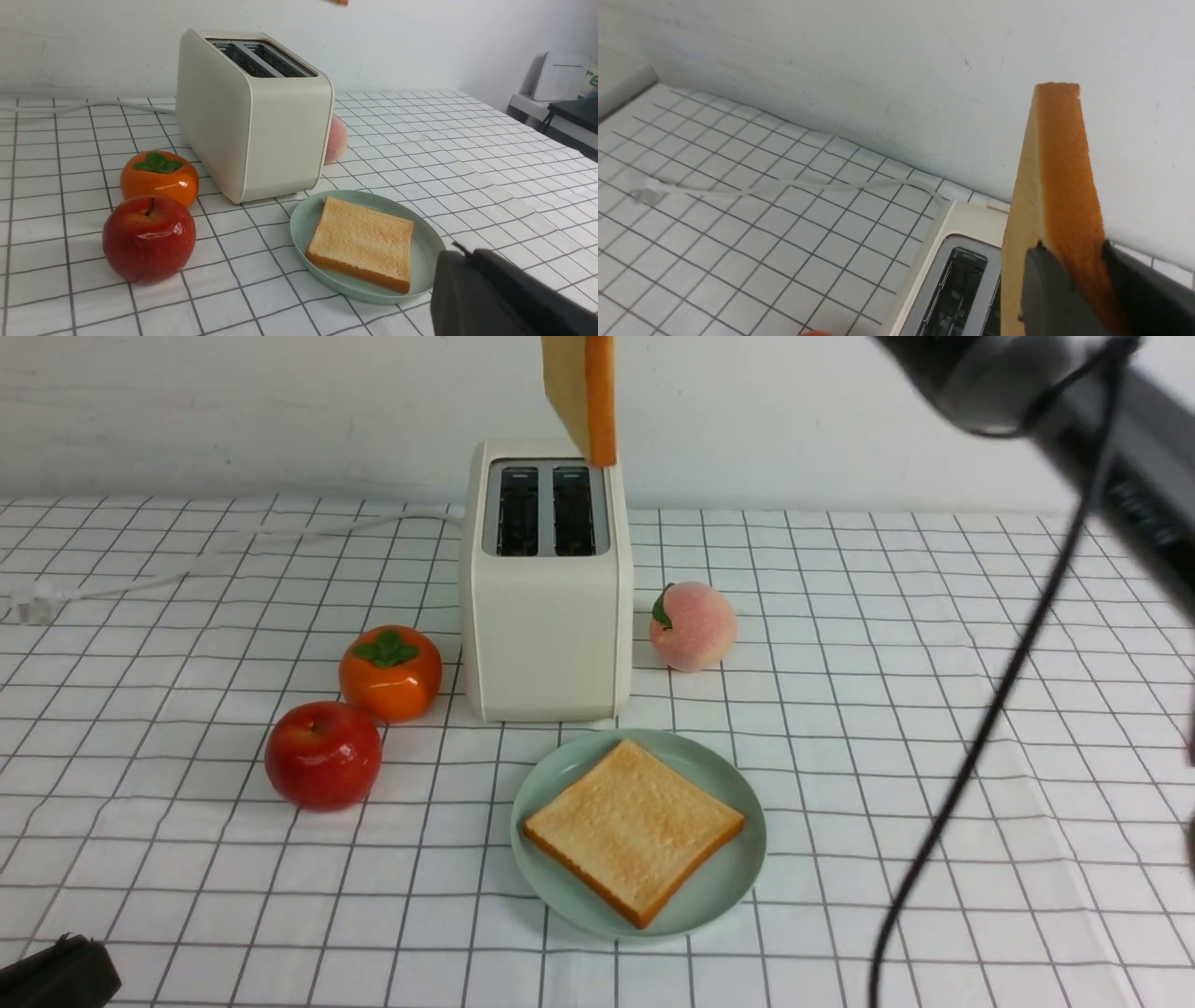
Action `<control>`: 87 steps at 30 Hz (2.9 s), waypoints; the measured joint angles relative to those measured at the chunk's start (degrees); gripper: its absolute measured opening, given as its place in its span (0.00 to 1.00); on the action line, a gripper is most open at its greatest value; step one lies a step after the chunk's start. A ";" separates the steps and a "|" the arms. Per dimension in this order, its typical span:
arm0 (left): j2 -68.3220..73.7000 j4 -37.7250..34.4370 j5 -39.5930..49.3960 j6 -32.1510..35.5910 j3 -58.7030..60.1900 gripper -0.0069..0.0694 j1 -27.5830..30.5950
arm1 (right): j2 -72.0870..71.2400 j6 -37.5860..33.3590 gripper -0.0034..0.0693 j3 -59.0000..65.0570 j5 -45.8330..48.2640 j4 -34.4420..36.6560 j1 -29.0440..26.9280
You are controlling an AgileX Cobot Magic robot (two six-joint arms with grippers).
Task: Take toasted bread from bread machine on white checkered table place on plate.
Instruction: 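Place the held slice of bread on top of the slice on the plate with the right gripper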
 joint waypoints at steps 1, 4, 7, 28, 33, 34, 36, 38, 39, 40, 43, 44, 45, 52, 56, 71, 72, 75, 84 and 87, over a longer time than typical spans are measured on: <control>0.00 0.00 0.00 0.00 0.00 0.09 0.00 | -0.36 -0.25 0.21 0.00 0.36 0.34 0.00; 0.00 0.00 0.00 0.00 0.00 0.09 0.00 | -5.85 -5.65 0.21 -0.24 10.22 3.31 0.00; 0.00 0.00 0.00 0.00 0.00 0.10 0.00 | -8.41 -8.78 0.21 -0.36 18.17 5.09 0.00; 0.00 0.00 0.00 0.00 0.00 0.11 0.00 | -34.85 -23.99 0.21 69.71 -5.43 41.01 -6.09; 0.00 0.00 0.00 0.00 0.00 0.11 0.00 | -33.78 -43.96 0.21 79.34 -10.34 64.76 -9.03; 0.00 0.00 0.00 0.00 0.00 0.11 0.00 | -32.20 -53.01 0.21 81.78 -10.28 76.53 -10.56; 0.00 0.00 0.00 0.00 0.00 0.11 0.00 | -30.47 -59.87 0.21 82.63 -10.28 83.56 -11.88; 0.00 0.00 0.00 -0.13 0.00 0.11 0.00 | -29.13 -64.46 0.21 82.90 -10.28 88.92 -12.99; 0.00 0.00 0.00 -0.12 0.00 0.11 0.00 | -27.42 -67.86 0.21 82.98 -10.47 93.37 -14.08; 0.00 0.00 0.00 -0.12 0.00 0.12 0.00 | -25.92 -69.49 0.21 82.98 -10.56 95.59 -15.20; 0.00 0.00 0.00 -0.14 0.00 0.12 0.00 | -23.23 -71.17 0.21 82.98 -10.56 97.67 -15.89; 0.00 0.00 0.00 -0.14 0.00 0.12 0.00 | -22.76 -71.46 0.21 82.98 -10.49 97.86 -15.97; 0.00 0.00 0.00 -0.14 0.00 0.12 0.00 | -20.70 -73.14 0.21 82.98 -10.29 98.53 -15.97; 0.00 0.00 0.00 -0.14 0.00 0.13 0.00 | -16.18 -81.46 0.21 83.02 -8.59 104.01 -17.93; 0.00 0.00 0.00 -0.14 0.00 0.13 0.00 | -15.58 -82.71 0.21 83.02 -6.29 104.42 -19.68; 0.00 0.00 0.00 -0.18 0.00 0.13 0.00 | -12.04 -83.31 0.21 83.02 -4.51 105.23 -19.80; 0.00 0.00 0.00 -0.18 0.00 0.14 0.00 | -12.04 -84.15 0.21 83.02 -4.51 105.23 -19.80; 0.00 0.00 0.00 -0.18 0.00 0.14 0.00 | -12.04 -85.52 0.21 83.02 -4.45 105.23 -19.80; 0.00 0.07 0.00 -0.18 0.00 0.14 0.00 | -13.75 -85.88 0.21 81.05 -0.32 105.00 -19.80; 0.00 0.07 -0.06 -0.18 0.00 0.14 0.00 | -13.66 -85.88 0.21 80.91 -1.69 105.01 -19.80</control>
